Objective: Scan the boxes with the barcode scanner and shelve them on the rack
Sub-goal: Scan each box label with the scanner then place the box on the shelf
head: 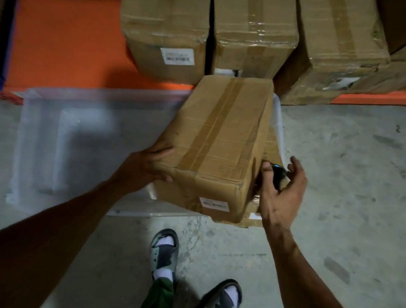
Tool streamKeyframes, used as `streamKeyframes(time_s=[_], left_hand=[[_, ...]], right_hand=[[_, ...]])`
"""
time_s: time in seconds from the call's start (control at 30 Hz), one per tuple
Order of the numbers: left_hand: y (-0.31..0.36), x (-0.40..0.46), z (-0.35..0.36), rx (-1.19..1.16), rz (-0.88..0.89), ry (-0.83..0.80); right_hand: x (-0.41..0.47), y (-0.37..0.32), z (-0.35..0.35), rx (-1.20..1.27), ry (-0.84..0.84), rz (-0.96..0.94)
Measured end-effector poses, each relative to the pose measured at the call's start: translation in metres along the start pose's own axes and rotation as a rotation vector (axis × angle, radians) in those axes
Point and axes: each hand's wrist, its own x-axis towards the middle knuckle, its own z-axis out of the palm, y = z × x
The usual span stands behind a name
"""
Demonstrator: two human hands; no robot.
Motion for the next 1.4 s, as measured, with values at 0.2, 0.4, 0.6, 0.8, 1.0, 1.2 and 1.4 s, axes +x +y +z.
streamKeyframes(time_s=[0.2, 0.4, 0.6, 0.8, 1.0, 1.2, 1.4], left_hand=[[-0.001, 0.006, 0.0, -0.166, -0.224, -0.01], [0.001, 0.005, 0.013, -0.563, -0.249, 0.102], [-0.004, 0.015, 0.022, -0.826, -0.323, 0.208], [-0.004, 0.023, 0.028, -0.82, -0.349, 0.326], [0.015, 0.027, 0.021, -0.621, -0.226, 0.391], [0.057, 0.011, -0.019, -0.696, -0.258, 0.392], [0.11, -0.026, -0.064, -0.577, -0.228, 0.496]], right_hand=[[-0.03, -0.037, 0.046, 0.1, -0.232, -0.04], [-0.036, -0.023, 0.044, 0.106, -0.24, -0.056], [-0.028, -0.016, 0.048, 0.158, -0.241, -0.069], [-0.02, -0.015, 0.048, 0.169, -0.263, -0.158], [-0.004, -0.039, 0.037, 0.243, -0.292, -0.127], [-0.003, -0.081, 0.013, 0.284, -0.34, -0.033], [-0.037, -0.125, -0.023, 0.357, -0.342, -0.042]])
